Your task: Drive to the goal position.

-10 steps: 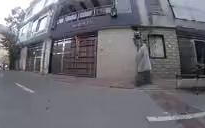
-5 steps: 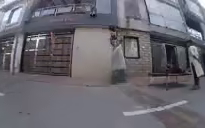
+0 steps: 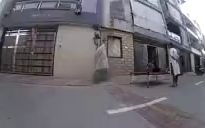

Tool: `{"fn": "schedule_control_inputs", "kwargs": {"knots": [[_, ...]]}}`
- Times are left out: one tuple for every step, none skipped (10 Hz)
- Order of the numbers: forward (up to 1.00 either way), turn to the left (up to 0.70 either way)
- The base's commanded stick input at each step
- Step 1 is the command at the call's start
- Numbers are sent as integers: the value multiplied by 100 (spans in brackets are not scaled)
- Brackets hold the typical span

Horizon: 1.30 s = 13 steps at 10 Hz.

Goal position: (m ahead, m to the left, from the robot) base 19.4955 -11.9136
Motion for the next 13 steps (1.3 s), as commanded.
{"fn": "schedule_control_inputs", "kwargs": {"knots": [[0,-100],[0,-100],[0,-100],[0,-100],[0,-100],[0,-100],[0,-100],[0,-100],[0,-100],[0,-100],[0,-100],[0,-100],[24,-48]]}}
